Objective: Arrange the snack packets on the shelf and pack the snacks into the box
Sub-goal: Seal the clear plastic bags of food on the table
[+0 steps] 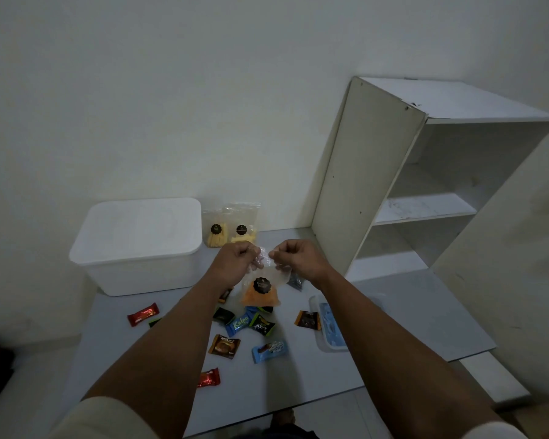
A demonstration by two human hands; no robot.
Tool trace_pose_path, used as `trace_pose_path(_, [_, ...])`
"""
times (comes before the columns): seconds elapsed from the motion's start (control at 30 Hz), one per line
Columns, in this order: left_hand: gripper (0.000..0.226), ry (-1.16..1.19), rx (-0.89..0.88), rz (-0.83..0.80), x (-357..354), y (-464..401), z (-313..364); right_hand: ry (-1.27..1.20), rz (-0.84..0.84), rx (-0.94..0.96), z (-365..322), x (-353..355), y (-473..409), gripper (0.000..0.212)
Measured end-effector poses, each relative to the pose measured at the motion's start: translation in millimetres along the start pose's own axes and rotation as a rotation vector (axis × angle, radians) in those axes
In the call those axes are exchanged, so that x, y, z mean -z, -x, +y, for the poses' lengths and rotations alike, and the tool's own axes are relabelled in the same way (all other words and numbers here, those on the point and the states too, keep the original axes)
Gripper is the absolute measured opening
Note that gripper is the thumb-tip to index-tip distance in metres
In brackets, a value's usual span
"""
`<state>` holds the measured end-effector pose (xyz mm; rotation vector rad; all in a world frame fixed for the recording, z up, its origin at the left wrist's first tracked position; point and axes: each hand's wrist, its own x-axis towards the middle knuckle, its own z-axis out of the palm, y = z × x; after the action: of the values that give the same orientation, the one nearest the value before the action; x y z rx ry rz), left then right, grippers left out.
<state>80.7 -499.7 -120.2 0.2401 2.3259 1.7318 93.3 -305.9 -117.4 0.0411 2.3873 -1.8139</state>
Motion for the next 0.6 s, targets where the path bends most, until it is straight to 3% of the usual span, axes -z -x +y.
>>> trace_pose_path(0.23, [0.027,0.069,0.037,-0.020,-2.7,2.0,-4.3,0.070,-0.088,0.022,-4.0,-3.9,0.1,0.011])
trace_pose_path(0.6, [0.035,0.006,0.008,-0.003,4.1,1.0,-8.4,0.075,-0.030,0.009,6.0,5.5,-1.0,0.021])
